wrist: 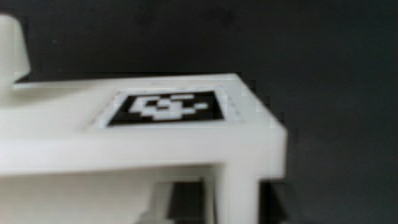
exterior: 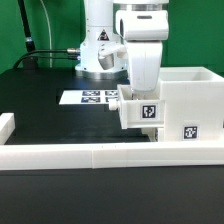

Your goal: Assemble drawer

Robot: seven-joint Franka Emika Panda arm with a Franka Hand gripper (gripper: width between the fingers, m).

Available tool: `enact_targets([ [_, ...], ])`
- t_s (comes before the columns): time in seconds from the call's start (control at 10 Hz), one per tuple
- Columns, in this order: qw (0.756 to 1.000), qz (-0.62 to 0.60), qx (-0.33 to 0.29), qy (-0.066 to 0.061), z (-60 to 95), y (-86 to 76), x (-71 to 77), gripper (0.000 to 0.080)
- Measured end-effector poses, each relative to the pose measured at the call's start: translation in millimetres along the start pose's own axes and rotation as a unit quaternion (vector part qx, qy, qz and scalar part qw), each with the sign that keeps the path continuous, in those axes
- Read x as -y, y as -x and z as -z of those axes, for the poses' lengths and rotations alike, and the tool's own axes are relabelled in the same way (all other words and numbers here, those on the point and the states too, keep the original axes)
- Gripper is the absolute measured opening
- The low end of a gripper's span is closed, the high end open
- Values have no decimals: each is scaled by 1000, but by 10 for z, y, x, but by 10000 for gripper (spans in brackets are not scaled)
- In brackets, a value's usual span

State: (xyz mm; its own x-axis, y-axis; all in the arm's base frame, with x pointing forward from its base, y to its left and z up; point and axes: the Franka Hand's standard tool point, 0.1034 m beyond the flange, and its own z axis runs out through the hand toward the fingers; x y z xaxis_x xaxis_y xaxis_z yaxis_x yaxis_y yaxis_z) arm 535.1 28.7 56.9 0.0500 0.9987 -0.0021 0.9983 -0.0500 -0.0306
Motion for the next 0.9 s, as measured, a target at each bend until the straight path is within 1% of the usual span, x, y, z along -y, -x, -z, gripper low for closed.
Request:
enact_targets([
  [0.1, 1000, 0, 1, -1, 25, 12, 17, 235],
  [0.2, 1000, 0, 2, 2, 74, 12, 5, 418],
  [0.3, 1000, -1, 3, 3, 126, 16, -1, 552],
  [0.4, 1000, -1, 5, 3, 197, 26, -6, 552],
  [0.5, 1000, -1, 8, 3, 290, 47, -14, 629],
  [0.6, 1000, -2, 11, 2, 380, 108, -18, 644],
  [0.7, 1000, 14, 14, -1, 445, 234, -16, 644],
  [0.9, 1000, 23, 17, -6, 485, 564, -8, 648],
])
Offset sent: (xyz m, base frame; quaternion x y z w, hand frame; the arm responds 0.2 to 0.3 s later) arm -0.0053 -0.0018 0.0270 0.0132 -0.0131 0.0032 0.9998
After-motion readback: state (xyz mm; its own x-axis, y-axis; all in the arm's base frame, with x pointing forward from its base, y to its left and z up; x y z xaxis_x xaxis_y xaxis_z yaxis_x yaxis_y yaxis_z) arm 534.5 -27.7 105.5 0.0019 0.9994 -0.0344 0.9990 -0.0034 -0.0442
